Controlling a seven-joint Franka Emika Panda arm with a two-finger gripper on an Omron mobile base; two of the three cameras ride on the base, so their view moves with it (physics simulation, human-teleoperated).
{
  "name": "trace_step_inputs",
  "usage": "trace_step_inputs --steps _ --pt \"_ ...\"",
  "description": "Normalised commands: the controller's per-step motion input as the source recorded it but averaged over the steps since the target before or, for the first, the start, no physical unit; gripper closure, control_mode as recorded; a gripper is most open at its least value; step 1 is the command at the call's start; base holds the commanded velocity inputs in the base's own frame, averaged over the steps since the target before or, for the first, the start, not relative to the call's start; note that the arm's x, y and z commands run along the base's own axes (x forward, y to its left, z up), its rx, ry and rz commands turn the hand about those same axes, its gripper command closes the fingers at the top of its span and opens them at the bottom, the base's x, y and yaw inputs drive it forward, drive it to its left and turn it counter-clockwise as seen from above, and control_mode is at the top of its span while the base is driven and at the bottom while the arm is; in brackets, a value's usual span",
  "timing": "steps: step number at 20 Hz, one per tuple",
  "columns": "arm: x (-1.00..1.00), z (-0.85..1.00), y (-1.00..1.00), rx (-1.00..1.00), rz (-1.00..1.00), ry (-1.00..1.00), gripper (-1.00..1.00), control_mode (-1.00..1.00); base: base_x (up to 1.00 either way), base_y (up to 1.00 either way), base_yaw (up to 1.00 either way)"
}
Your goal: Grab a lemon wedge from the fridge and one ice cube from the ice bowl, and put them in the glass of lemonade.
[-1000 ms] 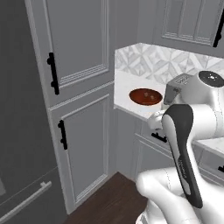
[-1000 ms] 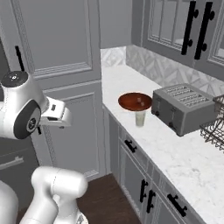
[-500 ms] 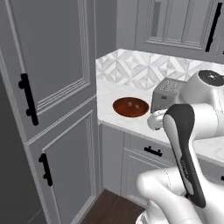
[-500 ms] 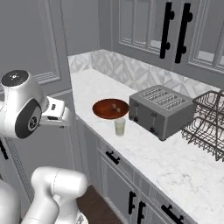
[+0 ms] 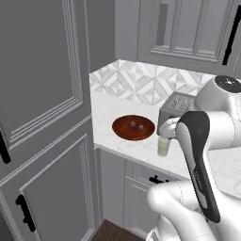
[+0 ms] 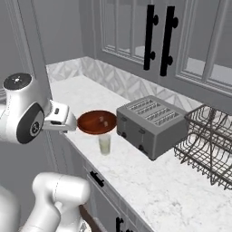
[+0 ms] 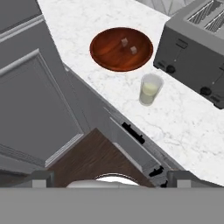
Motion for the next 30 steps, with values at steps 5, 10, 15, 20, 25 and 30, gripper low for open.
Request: trace_step_inputs --steps 5,10,15,20,25,30 --pt "0.0 0.0 0.0 0.0 0.0 0.0 -1.0 1.0 0.61 0.51 -0.24" --pt "0.0 0.0 0.0 0.0 0.0 0.0 -1.0 1.0 0.88 -0.21 -0.06" --pt "0.0 0.0 0.0 0.0 0.0 0.0 -1.0 1.0 0.76 -0.1 0.0" --pt "0.0 0.0 0.0 0.0 0.0 0.0 -1.0 1.0 0.96 -0.59 0.01" --pt "0.0 0.0 0.0 0.0 0.0 0.0 -1.0 1.0 0.44 -0.37 0.02" --pt "0.0 0.0 0.0 0.0 0.0 0.0 -1.0 1.0 0.0 0.0 0.0"
